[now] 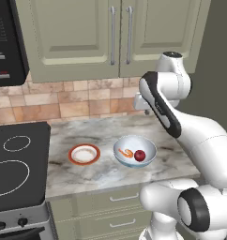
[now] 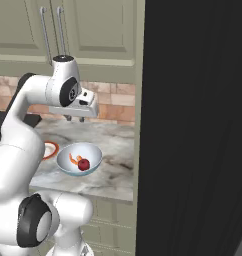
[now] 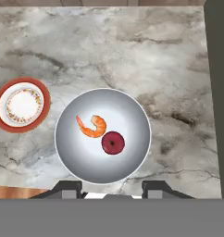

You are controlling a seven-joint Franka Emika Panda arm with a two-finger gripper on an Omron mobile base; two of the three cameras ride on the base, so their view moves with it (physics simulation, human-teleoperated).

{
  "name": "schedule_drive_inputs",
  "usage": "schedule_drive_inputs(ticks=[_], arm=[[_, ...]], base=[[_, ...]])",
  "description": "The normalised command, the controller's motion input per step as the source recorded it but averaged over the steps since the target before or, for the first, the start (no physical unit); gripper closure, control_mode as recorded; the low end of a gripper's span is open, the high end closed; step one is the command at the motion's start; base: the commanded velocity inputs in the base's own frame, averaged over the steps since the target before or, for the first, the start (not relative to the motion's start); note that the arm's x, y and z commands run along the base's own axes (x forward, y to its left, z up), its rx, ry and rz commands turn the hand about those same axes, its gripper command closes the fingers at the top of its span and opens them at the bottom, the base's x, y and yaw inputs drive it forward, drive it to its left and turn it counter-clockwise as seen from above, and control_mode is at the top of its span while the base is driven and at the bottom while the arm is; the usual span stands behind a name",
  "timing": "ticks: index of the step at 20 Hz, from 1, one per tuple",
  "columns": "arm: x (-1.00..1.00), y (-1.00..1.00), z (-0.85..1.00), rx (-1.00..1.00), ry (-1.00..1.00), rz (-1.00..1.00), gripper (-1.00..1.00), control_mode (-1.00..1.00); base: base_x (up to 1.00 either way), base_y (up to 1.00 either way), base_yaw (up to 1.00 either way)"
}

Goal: Remove the apple from the bowl and place it on the small plate. Then place the bowl with only the shrimp in the microwave, close the door, and press the start button to microwave the shrimp.

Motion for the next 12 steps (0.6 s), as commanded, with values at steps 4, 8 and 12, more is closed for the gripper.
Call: schedule_drive_inputs(ticks=[4,8,12], arm=[[-0.24,0.07,-0.11,0.00,0.02,0.00,-1.00,-1.00],[-0.20,0.60,-0.91,-0.11,0.12,0.00,-1.00,-1.00],[0.16,0.24,-1.00,-0.15,0.25,0.04,-1.00,-1.00]], base=[[0.00,0.00,0.00],[0.00,0.00,0.00],[0.00,0.00,0.00]])
